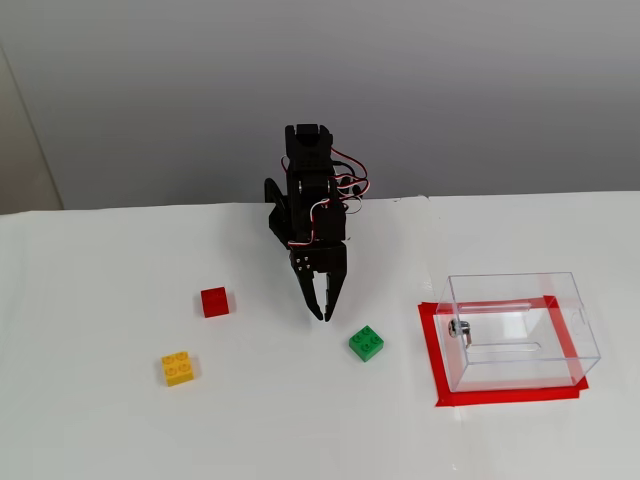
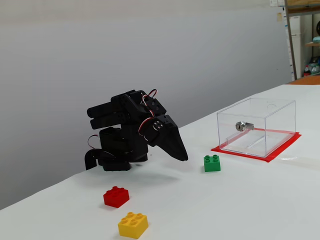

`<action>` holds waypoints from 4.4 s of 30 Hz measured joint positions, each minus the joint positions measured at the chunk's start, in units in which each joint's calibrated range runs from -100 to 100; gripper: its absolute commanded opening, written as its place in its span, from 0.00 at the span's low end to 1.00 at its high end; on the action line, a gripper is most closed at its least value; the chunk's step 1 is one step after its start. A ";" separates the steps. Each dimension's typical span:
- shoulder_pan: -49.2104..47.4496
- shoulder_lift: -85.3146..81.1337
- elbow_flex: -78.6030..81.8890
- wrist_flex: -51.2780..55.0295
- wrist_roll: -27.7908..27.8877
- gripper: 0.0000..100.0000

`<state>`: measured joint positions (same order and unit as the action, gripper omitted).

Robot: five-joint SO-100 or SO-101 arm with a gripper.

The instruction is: Pick the yellow lego brick and place it into the transparent box

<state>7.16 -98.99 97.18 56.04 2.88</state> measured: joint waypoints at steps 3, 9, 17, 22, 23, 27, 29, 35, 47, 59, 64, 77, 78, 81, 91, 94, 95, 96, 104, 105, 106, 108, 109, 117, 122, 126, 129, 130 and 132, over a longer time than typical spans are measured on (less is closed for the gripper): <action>0.00 0.00 0.00 0.00 0.00 0.01; 0.00 0.00 0.00 0.00 0.00 0.01; 0.00 0.00 0.00 0.00 0.00 0.01; 0.00 0.00 0.00 0.00 0.00 0.01; 0.00 0.00 0.00 0.00 0.00 0.01; 0.00 0.00 0.00 0.00 0.00 0.01; 0.00 0.00 0.00 0.00 0.00 0.01; 0.00 0.00 0.00 0.00 0.00 0.01; 0.00 0.00 0.00 0.00 0.00 0.01; 0.00 0.00 0.00 0.00 0.00 0.01; 0.00 0.00 0.00 0.00 0.00 0.01; 0.00 0.00 0.00 0.00 0.00 0.02; 0.00 0.00 0.00 0.00 0.00 0.02; 0.43 0.00 0.00 0.00 0.00 0.02; 0.43 1.61 -8.30 0.09 -0.10 0.02; 2.24 6.77 -15.27 0.09 -0.10 0.02; 2.78 9.47 -17.92 0.09 -0.10 0.02; 3.31 12.60 -20.74 0.09 -0.10 0.02; 7.91 30.11 -41.04 0.09 -0.10 0.02; 8.87 31.21 -43.42 0.51 -0.10 0.02; 10.04 32.22 -45.63 1.20 -0.10 0.02; 12.93 34.16 -49.78 3.43 -0.24 0.02; 14.64 34.93 -51.81 4.88 -0.24 0.02; 24.47 44.99 -67.70 14.22 -0.24 0.02; 29.17 51.67 -75.20 16.88 -0.24 0.02; 35.36 56.24 -78.46 18.59 -2.69 0.02; 39.00 59.87 -79.52 18.77 -5.81 0.02; 40.38 61.14 -79.96 18.68 -6.45 0.02; 41.67 63.59 -80.76 18.68 -7.62 0.02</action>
<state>48.82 -35.39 16.42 74.72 -4.74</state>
